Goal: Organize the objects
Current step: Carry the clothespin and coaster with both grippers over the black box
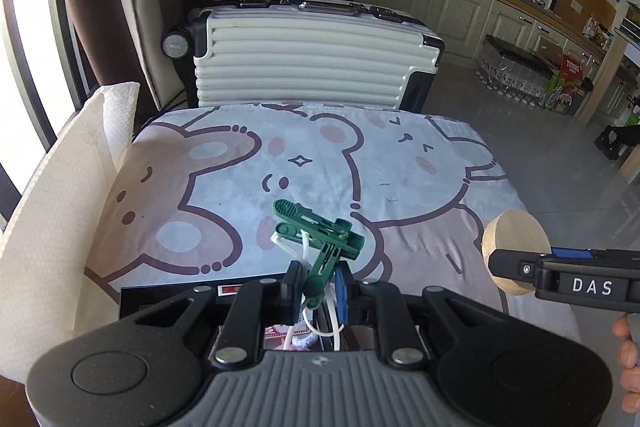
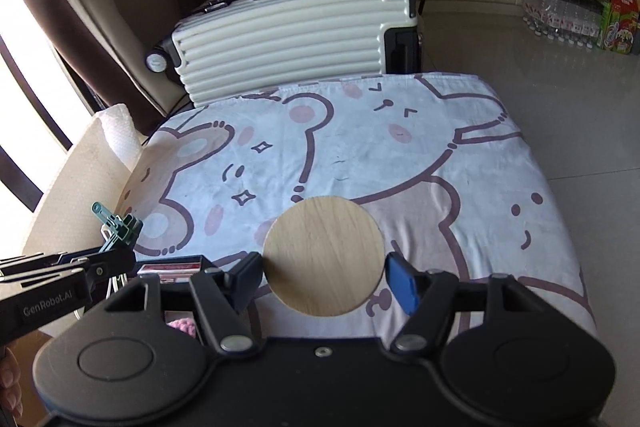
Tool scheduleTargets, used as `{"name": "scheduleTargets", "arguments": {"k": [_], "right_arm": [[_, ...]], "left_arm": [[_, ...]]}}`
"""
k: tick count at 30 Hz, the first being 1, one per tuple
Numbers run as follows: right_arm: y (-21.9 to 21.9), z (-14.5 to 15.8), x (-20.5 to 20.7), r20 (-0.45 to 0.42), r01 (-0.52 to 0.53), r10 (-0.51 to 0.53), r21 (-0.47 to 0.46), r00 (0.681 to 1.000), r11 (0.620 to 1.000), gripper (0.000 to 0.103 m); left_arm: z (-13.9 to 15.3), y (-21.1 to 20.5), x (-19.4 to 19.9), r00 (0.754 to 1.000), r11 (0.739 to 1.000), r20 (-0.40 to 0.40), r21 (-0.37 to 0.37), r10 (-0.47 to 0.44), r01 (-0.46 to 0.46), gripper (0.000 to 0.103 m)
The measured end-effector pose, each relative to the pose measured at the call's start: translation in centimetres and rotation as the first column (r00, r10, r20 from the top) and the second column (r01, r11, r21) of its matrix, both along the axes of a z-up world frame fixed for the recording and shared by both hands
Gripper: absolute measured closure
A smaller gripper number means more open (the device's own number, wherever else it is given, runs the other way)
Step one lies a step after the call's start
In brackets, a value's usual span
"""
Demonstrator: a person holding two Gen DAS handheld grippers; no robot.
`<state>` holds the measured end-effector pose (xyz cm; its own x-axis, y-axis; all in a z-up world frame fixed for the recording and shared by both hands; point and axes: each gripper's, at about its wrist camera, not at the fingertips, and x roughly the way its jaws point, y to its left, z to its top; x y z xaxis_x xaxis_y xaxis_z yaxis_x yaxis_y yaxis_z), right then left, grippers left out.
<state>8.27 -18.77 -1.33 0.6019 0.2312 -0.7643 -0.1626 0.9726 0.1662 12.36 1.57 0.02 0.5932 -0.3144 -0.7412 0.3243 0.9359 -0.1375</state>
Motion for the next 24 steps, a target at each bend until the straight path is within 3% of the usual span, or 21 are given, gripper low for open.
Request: {"name": "scheduleTargets", "arguments": {"k": [10,24], "right_arm": [[1.5,2.4,-3.2,0.044,-0.040,0.039,0.023,0.998,0.999,0.035],[3.5,2.9,-4.0,0.055,-0.043,0.042,0.017,0.998,0.999,0.035]], "left_arm": [[2.0,3.3,-2.8,0.999,0.999,0.040,-0.016,0.035,-0.034,0.085],[2.5,7.1,-3.5,0.995,0.996,0.059,-0.047,0.076,-0.073,0.085]]}}
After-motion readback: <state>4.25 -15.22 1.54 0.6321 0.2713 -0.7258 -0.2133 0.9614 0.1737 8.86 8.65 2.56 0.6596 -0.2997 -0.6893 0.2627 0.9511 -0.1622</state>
